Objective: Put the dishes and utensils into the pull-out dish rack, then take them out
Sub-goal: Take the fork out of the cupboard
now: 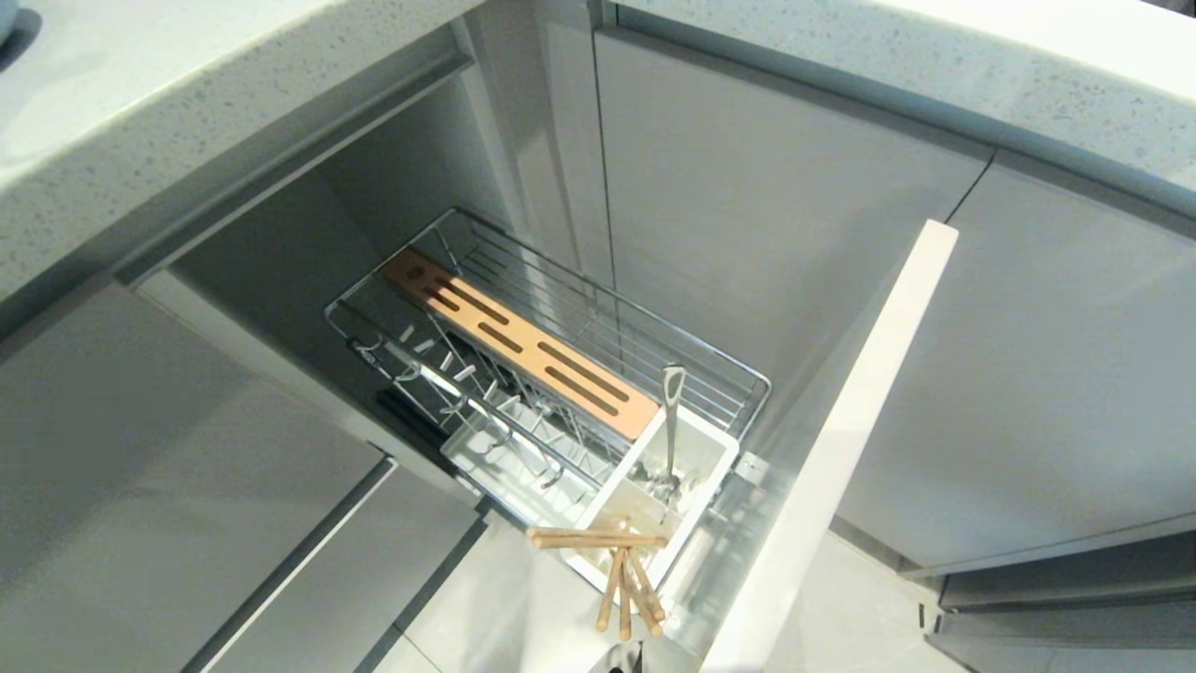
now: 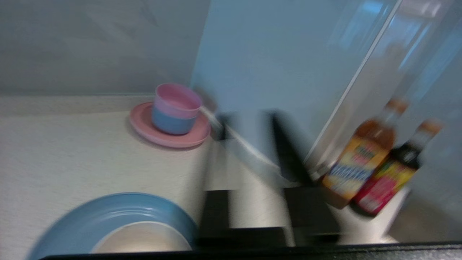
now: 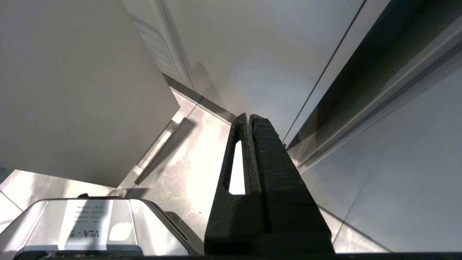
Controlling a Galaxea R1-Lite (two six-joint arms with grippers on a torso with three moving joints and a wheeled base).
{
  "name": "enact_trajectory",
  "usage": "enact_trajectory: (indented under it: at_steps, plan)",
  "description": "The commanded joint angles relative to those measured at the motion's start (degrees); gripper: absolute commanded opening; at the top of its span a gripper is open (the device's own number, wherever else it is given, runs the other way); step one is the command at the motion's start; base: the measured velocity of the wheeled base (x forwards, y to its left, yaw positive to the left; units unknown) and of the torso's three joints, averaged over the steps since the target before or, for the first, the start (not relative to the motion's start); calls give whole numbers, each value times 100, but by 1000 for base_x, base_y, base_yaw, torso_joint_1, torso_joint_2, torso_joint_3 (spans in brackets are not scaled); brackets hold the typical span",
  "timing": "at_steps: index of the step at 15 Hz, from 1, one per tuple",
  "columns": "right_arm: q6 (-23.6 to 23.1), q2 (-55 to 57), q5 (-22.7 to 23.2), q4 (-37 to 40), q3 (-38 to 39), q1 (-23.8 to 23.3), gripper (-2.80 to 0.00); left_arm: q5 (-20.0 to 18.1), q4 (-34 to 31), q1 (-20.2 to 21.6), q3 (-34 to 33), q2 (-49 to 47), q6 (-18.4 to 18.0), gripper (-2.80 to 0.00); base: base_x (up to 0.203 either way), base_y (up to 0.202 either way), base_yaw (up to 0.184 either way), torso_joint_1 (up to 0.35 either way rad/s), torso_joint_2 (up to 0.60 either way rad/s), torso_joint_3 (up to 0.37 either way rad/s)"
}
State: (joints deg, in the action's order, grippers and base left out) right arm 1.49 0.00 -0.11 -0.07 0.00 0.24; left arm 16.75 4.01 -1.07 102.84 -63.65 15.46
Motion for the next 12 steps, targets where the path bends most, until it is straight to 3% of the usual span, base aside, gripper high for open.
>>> enact_trajectory:
  at_steps: [1,2,4,7,9,12]
  plan:
    - [1,0,2,-1,9,2,-280,136,-9,-60,-83,197,949,-280,0,0,0,0,0,0]
    - [1,0,2,-1,9,2,-280,186,-56,-73,-261,273,1502,-280,0,0,0,0,0,0]
    - [1,0,-6,-1,7,2,-280,55,-321,-291,-618,372,2255,-280,0,0,0,0,0,0]
    - [1,0,-3,-1,8,2,-280,-1089,-904,-964,-592,374,2642,-280,0,0,0,0,0,0]
    - [1,0,-1,-1,3,2,-280,-1884,-1407,-1358,-606,333,2690,-280,0,0,0,0,0,0]
    - [1,0,-6,-1,8,2,-280,-3541,-2060,-1524,-635,212,2650,-280,0,0,0,0,0,0]
